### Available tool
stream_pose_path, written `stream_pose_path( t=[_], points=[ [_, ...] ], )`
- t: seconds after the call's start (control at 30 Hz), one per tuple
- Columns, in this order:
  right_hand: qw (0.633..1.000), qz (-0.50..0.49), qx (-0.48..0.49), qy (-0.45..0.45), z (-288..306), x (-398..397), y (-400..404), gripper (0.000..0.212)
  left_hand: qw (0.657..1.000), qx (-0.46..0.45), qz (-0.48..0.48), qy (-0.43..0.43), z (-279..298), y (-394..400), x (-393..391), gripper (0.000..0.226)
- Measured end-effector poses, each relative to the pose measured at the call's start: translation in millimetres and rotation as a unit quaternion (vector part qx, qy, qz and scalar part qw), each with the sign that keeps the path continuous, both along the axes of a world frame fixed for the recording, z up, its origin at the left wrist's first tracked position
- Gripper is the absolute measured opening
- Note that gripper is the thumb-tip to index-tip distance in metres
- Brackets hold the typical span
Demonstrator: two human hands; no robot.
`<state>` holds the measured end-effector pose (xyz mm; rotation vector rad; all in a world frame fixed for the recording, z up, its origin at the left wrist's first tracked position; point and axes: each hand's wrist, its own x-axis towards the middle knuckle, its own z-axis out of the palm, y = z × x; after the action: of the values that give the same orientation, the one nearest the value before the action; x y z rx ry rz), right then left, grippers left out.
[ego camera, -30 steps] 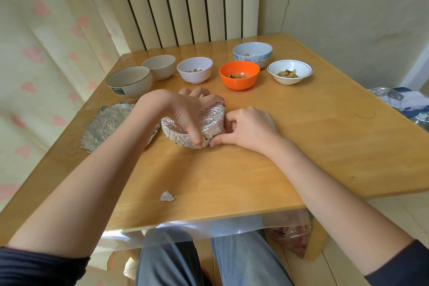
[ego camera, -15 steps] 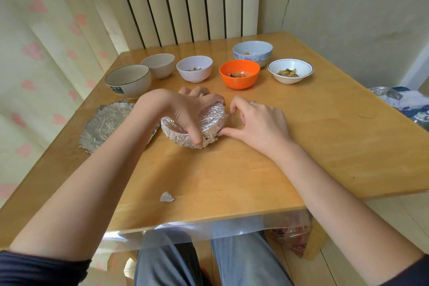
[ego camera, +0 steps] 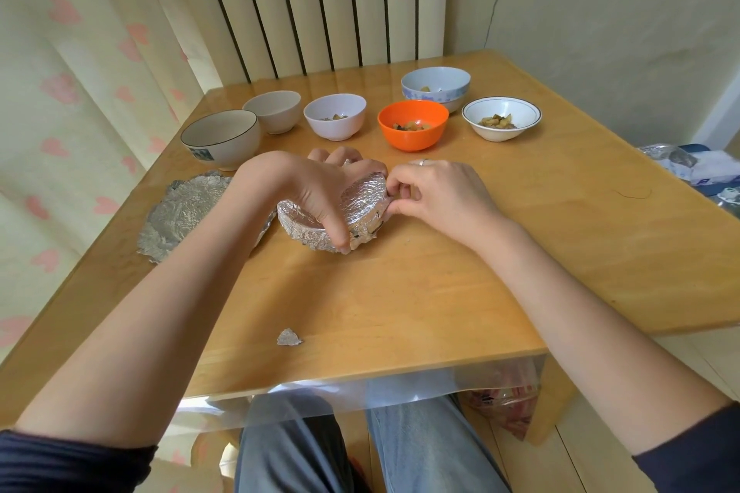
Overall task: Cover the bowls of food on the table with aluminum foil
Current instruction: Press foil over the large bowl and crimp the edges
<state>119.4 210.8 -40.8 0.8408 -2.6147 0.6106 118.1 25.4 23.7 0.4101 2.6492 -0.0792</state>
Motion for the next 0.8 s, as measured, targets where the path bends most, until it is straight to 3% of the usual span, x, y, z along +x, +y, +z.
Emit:
stream_pose_path(
  t=[0.27,0.43,0.6,0.7,0.8],
  points=[
    [0.989,0.035,0.142,-0.007,43.3,-27.5,-5.8,0.052,1.0,0.002,0.001,0.0,0.1,0.7,1.0,0.114],
    [0.98,0.037,0.19,-0.043,58.7,-34.6,-13.3,0.053,1.0,0.0,0.002,0.004,0.8,1.4,1.8,0.112],
    [0.989,0.043,0.127,-0.068,45.8,-30.4,0.0,0.042,1.0,-0.001,0.006,-0.002,0.6,1.9,1.9,0.113],
    [0.996,0.012,0.002,-0.092,24.2,-21.8,13.9,0.028,1.0,-0.002,0.009,-0.004,1.3,2.5,1.7,0.112],
    [0.991,-0.006,-0.083,-0.104,-0.7,0.4,14.7,0.042,1.0,-0.002,0.006,-0.005,1.4,2.3,1.3,0.112]
  ],
)
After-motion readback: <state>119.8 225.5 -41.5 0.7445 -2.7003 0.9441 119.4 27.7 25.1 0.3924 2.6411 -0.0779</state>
